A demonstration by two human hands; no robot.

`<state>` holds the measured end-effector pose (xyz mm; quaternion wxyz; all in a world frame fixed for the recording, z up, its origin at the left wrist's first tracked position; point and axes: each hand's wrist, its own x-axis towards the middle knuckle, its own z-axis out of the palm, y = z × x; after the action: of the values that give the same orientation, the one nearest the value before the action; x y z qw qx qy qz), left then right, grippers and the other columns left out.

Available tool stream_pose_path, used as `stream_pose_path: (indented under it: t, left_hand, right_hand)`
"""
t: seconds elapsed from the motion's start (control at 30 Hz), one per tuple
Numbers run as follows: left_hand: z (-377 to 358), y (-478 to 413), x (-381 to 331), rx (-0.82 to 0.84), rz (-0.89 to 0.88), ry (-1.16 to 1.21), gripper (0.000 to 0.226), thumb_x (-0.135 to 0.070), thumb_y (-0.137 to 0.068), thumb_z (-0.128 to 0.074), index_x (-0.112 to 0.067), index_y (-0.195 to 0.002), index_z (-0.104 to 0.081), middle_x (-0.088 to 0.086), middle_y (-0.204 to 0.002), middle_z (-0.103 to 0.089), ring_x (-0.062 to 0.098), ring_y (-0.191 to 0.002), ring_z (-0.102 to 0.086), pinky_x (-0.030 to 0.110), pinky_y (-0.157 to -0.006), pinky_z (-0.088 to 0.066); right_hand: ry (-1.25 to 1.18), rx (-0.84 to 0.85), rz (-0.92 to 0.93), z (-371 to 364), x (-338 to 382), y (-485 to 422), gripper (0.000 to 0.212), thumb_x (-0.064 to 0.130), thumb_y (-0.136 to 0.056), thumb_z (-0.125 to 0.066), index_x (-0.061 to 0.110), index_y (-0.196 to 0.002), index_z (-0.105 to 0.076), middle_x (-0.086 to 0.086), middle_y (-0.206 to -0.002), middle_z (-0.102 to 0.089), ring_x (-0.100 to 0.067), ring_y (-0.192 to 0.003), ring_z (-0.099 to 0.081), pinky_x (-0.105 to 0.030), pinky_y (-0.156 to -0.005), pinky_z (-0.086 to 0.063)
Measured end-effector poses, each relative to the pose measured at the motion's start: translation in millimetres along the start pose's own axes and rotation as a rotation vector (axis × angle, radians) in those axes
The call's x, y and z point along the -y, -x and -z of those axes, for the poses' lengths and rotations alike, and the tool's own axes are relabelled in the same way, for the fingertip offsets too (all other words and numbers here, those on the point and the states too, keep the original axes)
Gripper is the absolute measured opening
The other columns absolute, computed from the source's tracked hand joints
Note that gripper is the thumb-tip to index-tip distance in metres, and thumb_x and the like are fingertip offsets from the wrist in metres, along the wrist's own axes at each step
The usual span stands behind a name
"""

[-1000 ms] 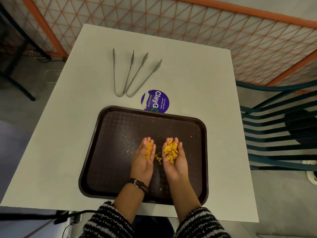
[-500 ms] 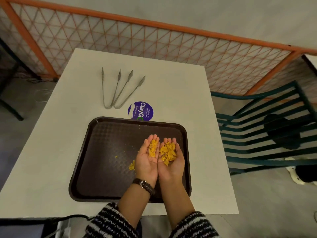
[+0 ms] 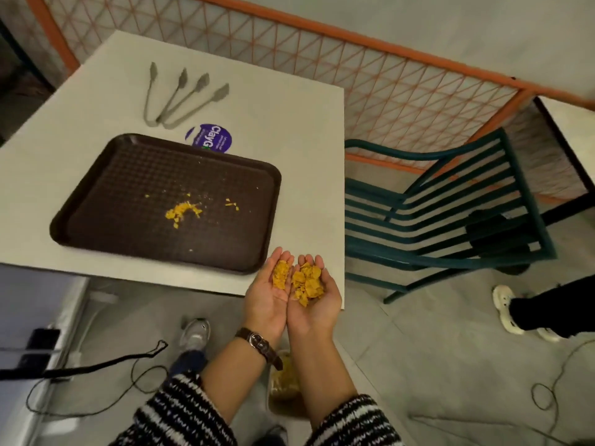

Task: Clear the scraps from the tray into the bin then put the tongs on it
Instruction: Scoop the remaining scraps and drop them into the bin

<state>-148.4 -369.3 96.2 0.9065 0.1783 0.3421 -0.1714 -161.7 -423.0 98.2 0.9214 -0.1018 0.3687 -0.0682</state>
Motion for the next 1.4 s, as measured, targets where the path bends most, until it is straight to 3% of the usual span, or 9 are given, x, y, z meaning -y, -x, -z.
stream_pose_path:
  t: [0.17,0.3,0.47,0.7,0.87,0.93,1.1,1.27,1.4]
  left_hand:
    - [36,30,75,-0.069,0.075,-0.066,0.022,-0.022,-0.090,-0.054,-0.007,-0.103,-0.063,0.009,-0.089,-0.069,0.018,-0.072,-0.071,0.030,-0.067,-0.060]
    - [65,28,117,-0.135,0.087,-0.147,0.018,-0.017,-0.092,-0.050,-0.005,-0.097,-0.062,0.007,-0.067,-0.073,0.014,-0.059,-0.070,0.023,-0.052,-0.057]
    - [131,-15,165,-0.195,0.143,-0.282,0.015,-0.017,-0.083,-0.060,-0.003,-0.083,-0.065,0.015,-0.080,-0.066,0.023,-0.068,-0.069,0.033,-0.068,-0.059]
    - [244,-123,221,-0.337,0.238,-0.480,0.014,-0.022,-0.077,-0.068,-0.009,-0.083,-0.070,0.012,-0.087,-0.068,0.023,-0.076,-0.066,0.036,-0.076,-0.053]
    - [362,-236,258,-0.522,0.377,-0.826,0.086,-0.078,-0.069,-0.048,-0.015,-0.128,-0.049,0.010,-0.130,-0.054,0.031,-0.114,-0.052,0.048,-0.102,-0.040]
    - [376,-255,259,-0.510,0.394,-0.783,0.077,-0.070,-0.078,-0.044,-0.014,-0.131,-0.046,0.011,-0.134,-0.051,0.032,-0.118,-0.049,0.049,-0.106,-0.036]
    - [321,-220,241,-0.480,0.368,-0.738,0.062,-0.055,-0.087,-0.044,-0.014,-0.133,-0.043,0.009,-0.135,-0.048,0.030,-0.123,-0.045,0.045,-0.109,-0.032]
    - [266,-163,234,-0.441,0.335,-0.801,0.037,-0.051,-0.081,-0.053,-0.015,-0.084,-0.061,0.007,-0.092,-0.063,0.025,-0.094,-0.056,0.037,-0.095,-0.042]
    - [208,-112,230,-0.360,0.350,-0.681,0.049,-0.053,-0.067,-0.062,-0.013,-0.095,-0.069,0.010,-0.101,-0.069,0.027,-0.096,-0.063,0.043,-0.094,-0.046]
  right_hand:
    - [0.058,-0.127,-0.025,75,41,26,0.024,0.013,-0.094,-0.043,0.005,-0.097,-0.066,-0.012,-0.089,-0.067,-0.025,-0.087,-0.062,-0.038,-0.091,-0.048]
    - [0.054,-0.239,-0.031,130,54,21,0.025,0.013,-0.094,-0.043,0.002,-0.098,-0.064,-0.014,-0.090,-0.065,-0.028,-0.088,-0.061,-0.040,-0.092,-0.048]
    - [0.060,-0.312,0.022,219,52,-21,0.021,0.009,-0.091,-0.042,0.003,-0.091,-0.062,-0.014,-0.090,-0.061,-0.028,-0.086,-0.061,-0.040,-0.095,-0.045]
    - [0.233,-0.556,0.022,351,29,-123,0.039,0.013,-0.091,-0.047,-0.006,-0.124,-0.055,-0.021,-0.120,-0.061,-0.037,-0.116,-0.056,-0.045,-0.105,-0.042]
    - [0.593,-0.660,-0.180,443,15,-212,0.060,0.054,-0.092,-0.041,0.008,-0.130,-0.050,-0.017,-0.127,-0.057,-0.035,-0.114,-0.054,-0.045,-0.098,-0.043]
    - [0.684,-0.668,-0.184,465,23,-228,0.051,0.046,-0.098,-0.031,0.007,-0.127,-0.048,-0.016,-0.127,-0.054,-0.033,-0.111,-0.051,-0.044,-0.092,-0.040]
    - [0.599,-0.584,-0.197,458,36,-219,0.037,0.040,-0.098,-0.033,0.014,-0.114,-0.055,-0.013,-0.125,-0.057,-0.028,-0.109,-0.054,-0.048,-0.104,-0.039]
    - [0.637,-0.511,-0.185,360,57,-142,0.028,0.033,-0.098,-0.039,0.011,-0.103,-0.057,-0.007,-0.100,-0.059,-0.029,-0.100,-0.055,-0.048,-0.100,-0.040]
    - [0.745,-0.461,-0.138,281,85,-78,0.021,0.018,-0.098,-0.042,0.008,-0.097,-0.061,-0.012,-0.096,-0.065,-0.025,-0.088,-0.061,-0.038,-0.085,-0.048]
